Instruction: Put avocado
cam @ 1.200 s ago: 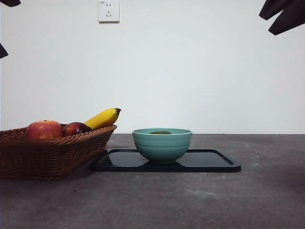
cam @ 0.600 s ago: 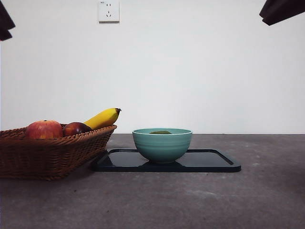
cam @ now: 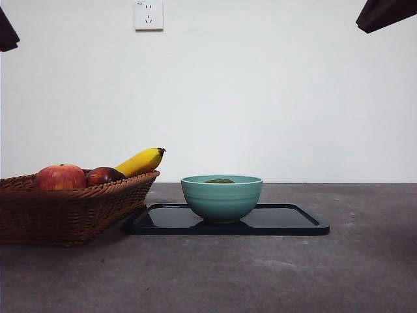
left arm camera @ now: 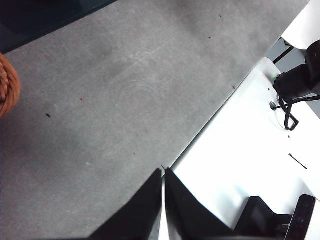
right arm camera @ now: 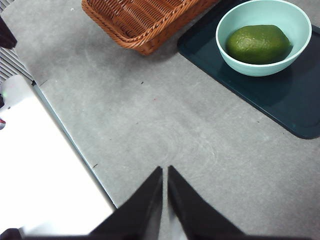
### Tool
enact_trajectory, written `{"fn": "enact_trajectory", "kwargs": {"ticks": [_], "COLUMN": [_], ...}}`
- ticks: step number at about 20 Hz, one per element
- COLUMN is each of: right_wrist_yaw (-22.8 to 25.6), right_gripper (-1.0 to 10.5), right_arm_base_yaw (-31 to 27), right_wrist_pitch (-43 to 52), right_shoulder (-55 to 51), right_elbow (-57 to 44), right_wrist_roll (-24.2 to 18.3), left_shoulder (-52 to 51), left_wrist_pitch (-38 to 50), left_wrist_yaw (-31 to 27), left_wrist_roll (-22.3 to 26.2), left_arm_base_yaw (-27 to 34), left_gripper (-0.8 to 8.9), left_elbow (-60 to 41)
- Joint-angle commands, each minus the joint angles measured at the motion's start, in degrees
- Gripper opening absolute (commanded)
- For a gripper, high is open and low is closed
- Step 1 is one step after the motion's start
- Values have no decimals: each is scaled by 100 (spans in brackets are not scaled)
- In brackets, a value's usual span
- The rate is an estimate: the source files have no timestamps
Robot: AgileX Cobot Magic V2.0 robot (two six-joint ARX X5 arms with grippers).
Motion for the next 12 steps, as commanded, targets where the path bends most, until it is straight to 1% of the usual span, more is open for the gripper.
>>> {"fn": "enact_trajectory", "kwargs": {"ticks": [1,5,6,7,9,10,12], "right_wrist_yaw": [-15,-15,-15,-15,-15,-15,-15], "right_gripper": [7,7,7,7,7,7,7], "right_arm_base_yaw": [37,37,35,33,33,33,33], "right_wrist_pitch": [24,24,24,26,26,26,26], "right_shoulder": [24,24,24,24,24,24,24], "right_elbow": [26,26,26,26,26,26,26], "right_wrist_roll": [52,52,52,52,52,52,52], "left_shoulder": [31,17,-81,-166,-466,-654,-1080], "left_wrist_pitch": [26,57,192,426,1346,1947,3167], "left_wrist_yaw": [28,24,-4,-118,-348,-450,-811], "left_wrist_roll": [55,76,151,363,772,879,883], "left_arm_base_yaw": [-17,-17,2,55,321,531,1027], "left_gripper": [8,8,8,8,8,8,8], "left_elbow": [39,39,39,39,20,-28,-271]}}
